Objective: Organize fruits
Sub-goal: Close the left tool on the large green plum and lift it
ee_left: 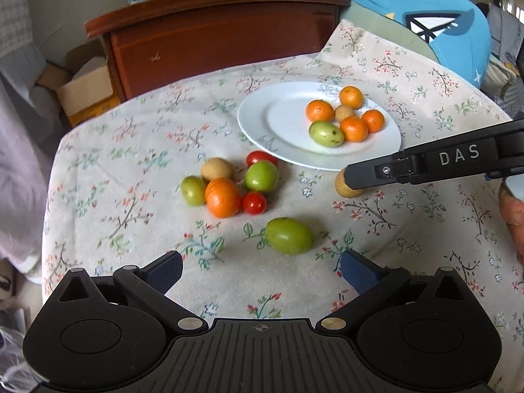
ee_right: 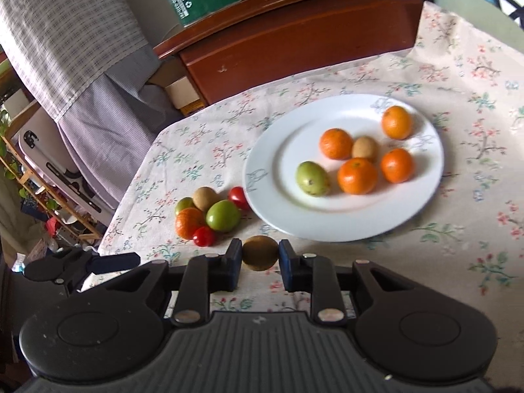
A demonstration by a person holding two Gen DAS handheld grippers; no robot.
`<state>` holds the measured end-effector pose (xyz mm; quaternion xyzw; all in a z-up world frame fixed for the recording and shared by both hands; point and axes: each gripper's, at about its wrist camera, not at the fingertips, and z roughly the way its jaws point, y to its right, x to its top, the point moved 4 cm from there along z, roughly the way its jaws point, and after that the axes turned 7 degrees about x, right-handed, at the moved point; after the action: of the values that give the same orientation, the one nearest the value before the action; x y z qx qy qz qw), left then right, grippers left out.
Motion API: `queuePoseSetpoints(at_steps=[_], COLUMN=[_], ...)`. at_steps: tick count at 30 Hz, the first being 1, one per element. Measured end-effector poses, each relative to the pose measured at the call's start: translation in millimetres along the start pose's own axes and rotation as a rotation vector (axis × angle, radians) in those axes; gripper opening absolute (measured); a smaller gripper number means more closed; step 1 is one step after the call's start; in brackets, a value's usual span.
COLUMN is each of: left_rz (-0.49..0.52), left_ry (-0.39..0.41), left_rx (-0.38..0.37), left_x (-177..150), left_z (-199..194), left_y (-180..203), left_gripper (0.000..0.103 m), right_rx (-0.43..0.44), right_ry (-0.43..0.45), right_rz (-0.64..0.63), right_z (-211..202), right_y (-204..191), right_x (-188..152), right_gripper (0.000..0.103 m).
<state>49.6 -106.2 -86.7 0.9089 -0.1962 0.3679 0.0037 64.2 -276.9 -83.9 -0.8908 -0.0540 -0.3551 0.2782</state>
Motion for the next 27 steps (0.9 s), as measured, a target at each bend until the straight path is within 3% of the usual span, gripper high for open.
queuePoseSetpoints(at_steps=[8,20,23,27], left_rz=[-0.022,-0.055,-0.030,-0.039], left_ry=[0.022,-0.014,0.001,0.010], left_rx=[-0.036,-0.050,-0.036,-0.038], left_x=[11.5,9.9,9.6,11.2], left_z=[6.4,22.2,22.6,22.5], left_y=[8.3,6.0,9.3,7.8], left_gripper=[0.097,0.072,0.069,0.058], right_rx=[-0.054,-0.061,-0.061,-0.066], right_ry=[-0.024,-0.030,-0.034,-0.036], right_rz=[0.005,0.030,0.031,0.024], right_z=[-14.1,-10.6,-10.0,-8.9], right_y=[7.1,11.0,11.1,10.2], right_x=[-12.8,-18.6,-19.0,-19.0], right_gripper=[0.025,0.028,0.029,0.029])
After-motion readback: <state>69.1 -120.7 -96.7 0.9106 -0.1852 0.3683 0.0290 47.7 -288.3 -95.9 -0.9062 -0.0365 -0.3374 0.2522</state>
